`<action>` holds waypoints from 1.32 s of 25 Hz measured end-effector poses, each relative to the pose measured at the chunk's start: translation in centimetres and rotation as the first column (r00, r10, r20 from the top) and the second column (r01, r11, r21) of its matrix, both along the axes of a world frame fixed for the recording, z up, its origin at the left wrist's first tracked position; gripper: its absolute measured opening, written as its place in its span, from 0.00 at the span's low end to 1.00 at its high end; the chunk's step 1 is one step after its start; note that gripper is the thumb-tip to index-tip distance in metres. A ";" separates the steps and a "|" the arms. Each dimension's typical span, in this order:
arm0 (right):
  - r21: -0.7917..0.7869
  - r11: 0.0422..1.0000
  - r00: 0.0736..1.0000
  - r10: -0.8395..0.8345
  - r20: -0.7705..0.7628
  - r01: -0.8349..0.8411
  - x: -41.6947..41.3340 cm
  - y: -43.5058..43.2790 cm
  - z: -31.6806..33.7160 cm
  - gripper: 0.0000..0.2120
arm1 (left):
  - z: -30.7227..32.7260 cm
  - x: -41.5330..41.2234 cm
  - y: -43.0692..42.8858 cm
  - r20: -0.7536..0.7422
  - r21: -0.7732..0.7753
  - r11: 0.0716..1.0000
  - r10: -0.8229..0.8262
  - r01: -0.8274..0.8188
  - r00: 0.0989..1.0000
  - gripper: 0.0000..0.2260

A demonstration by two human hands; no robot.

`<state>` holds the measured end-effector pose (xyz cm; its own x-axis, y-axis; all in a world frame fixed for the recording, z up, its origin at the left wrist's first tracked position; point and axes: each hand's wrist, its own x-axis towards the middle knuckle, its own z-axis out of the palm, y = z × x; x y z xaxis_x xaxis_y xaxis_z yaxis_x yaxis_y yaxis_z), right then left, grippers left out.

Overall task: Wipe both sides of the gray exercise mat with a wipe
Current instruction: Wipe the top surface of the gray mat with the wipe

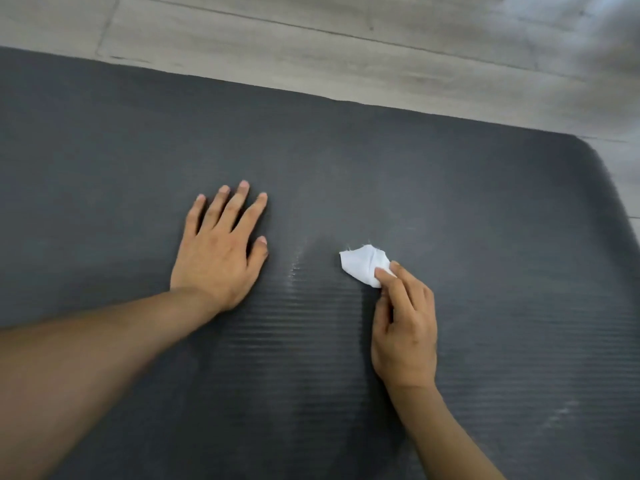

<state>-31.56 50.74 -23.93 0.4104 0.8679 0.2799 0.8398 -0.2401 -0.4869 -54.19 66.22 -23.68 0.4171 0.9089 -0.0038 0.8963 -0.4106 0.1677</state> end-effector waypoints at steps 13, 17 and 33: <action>0.184 0.981 0.989 -0.089 0.121 0.066 9.3 21.5 3.2 0.10 | 0.2 0.1 0.8 -0.068 -0.023 1.000 -0.017 0.015 0.998 0.29; -0.127 0.957 0.931 -0.216 0.294 0.262 10.8 26.0 0.9 0.15 | 0.2 0.4 0.7 -0.082 -0.015 1.000 -0.009 0.007 0.997 0.29; -0.093 0.927 0.904 0.375 0.204 -0.363 0.6 31.8 0.6 0.15 | 0.3 0.2 0.8 -0.083 -0.024 1.000 -0.016 0.014 0.996 0.29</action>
<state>-30.91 82.55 -23.33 -0.0066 0.9612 0.2756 0.9557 0.0871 -0.2810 -54.01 66.99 -23.40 0.4281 0.9017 -0.0600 0.9013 -0.4211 0.1021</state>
